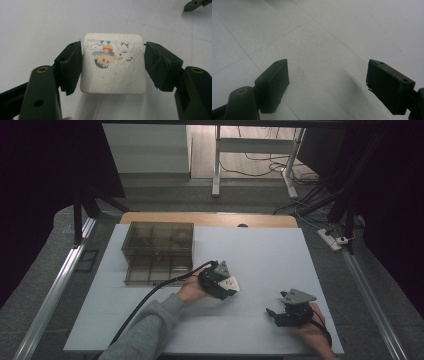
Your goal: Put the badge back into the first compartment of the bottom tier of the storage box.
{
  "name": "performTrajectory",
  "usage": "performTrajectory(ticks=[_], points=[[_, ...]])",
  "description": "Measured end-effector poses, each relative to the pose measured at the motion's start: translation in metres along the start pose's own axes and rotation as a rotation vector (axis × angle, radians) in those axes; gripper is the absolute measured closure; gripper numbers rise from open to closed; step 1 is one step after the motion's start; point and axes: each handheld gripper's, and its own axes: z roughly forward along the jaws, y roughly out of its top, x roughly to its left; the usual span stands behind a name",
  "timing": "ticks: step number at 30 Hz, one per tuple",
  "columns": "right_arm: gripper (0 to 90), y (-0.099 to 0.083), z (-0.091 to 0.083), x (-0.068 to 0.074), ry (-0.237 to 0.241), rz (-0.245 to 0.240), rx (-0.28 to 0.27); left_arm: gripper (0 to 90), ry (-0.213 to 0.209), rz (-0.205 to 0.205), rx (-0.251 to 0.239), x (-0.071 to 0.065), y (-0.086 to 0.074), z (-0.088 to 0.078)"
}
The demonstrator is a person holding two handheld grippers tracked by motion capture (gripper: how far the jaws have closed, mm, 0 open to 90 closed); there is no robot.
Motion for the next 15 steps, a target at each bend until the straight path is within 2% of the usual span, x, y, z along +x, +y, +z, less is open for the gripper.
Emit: performTrajectory(ticks=[15], points=[[19.1, 0.0001, -0.0001, 0.0003, 0.000, 0.002, 0.002, 33.0, 0.001, -0.001, 0.008, 0.0007, -0.0023, -0.0003]])
